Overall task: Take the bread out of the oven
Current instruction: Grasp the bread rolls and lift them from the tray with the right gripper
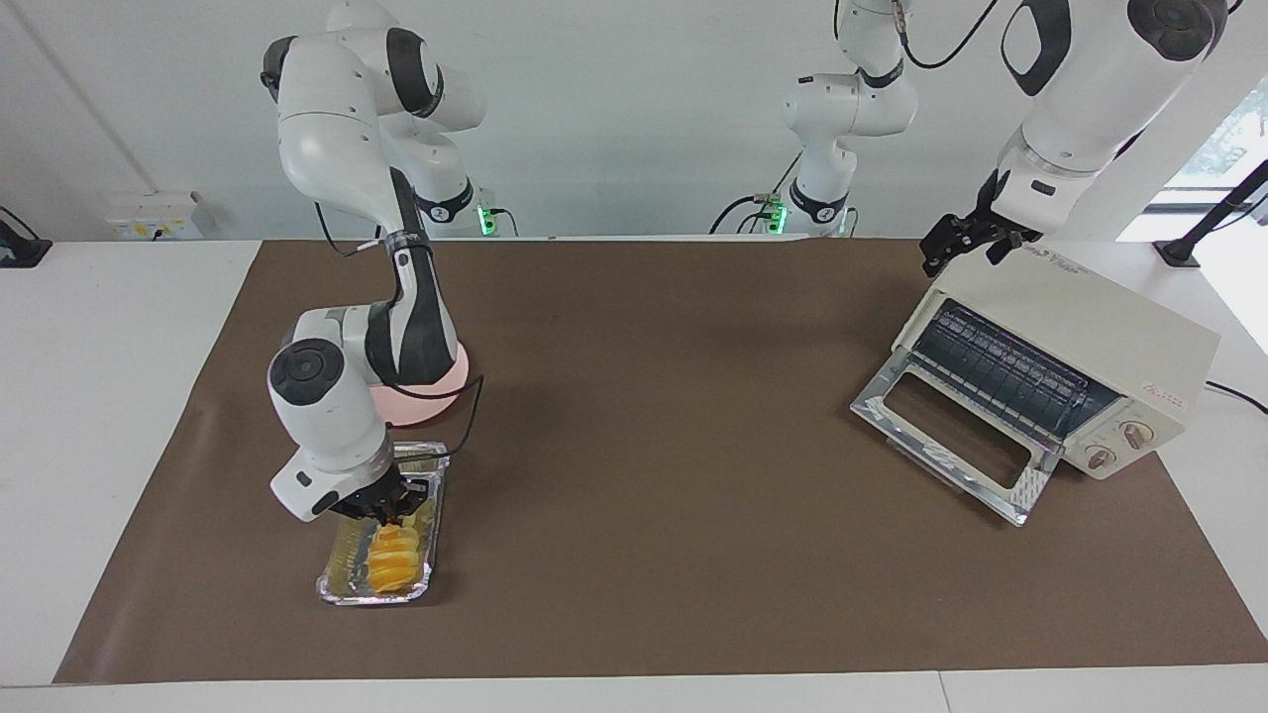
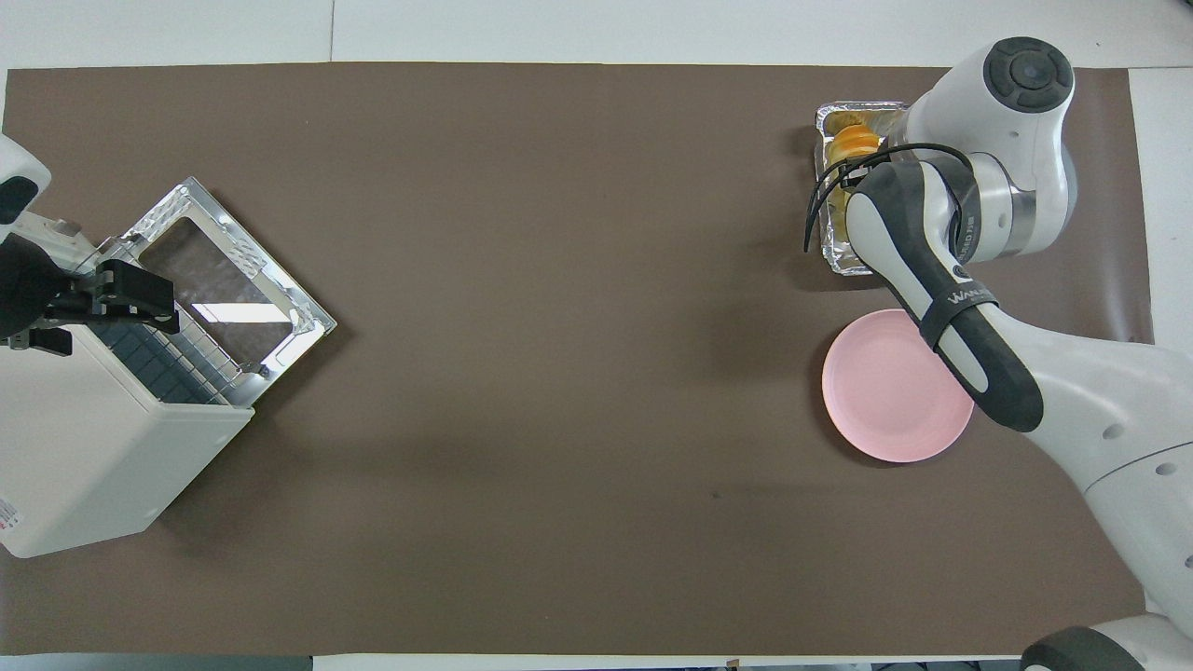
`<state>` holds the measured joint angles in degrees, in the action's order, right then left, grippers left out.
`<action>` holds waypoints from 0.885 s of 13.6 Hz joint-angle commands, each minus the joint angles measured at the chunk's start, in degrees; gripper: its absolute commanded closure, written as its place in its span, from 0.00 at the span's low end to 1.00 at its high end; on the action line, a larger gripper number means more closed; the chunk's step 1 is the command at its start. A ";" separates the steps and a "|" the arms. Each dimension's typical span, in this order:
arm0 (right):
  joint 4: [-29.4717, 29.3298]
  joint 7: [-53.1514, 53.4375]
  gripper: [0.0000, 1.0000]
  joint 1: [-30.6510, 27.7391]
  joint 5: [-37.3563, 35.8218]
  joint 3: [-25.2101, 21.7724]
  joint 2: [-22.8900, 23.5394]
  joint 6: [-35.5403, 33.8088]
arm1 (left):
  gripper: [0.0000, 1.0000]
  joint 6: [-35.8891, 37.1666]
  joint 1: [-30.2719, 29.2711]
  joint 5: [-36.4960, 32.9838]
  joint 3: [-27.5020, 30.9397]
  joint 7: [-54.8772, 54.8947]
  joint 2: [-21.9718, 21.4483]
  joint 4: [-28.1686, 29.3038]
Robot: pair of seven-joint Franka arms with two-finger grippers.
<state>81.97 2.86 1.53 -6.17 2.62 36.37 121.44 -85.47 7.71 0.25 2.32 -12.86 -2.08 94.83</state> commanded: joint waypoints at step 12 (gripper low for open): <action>25.46 0.31 1.00 -1.17 5.29 0.98 -31.41 -13.72 | 0.00 -0.23 -0.77 1.25 -0.21 0.47 -0.99 0.36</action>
<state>91.97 2.85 1.74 -2.30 3.14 15.23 101.51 -85.55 7.71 0.29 2.33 -12.86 -2.16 94.81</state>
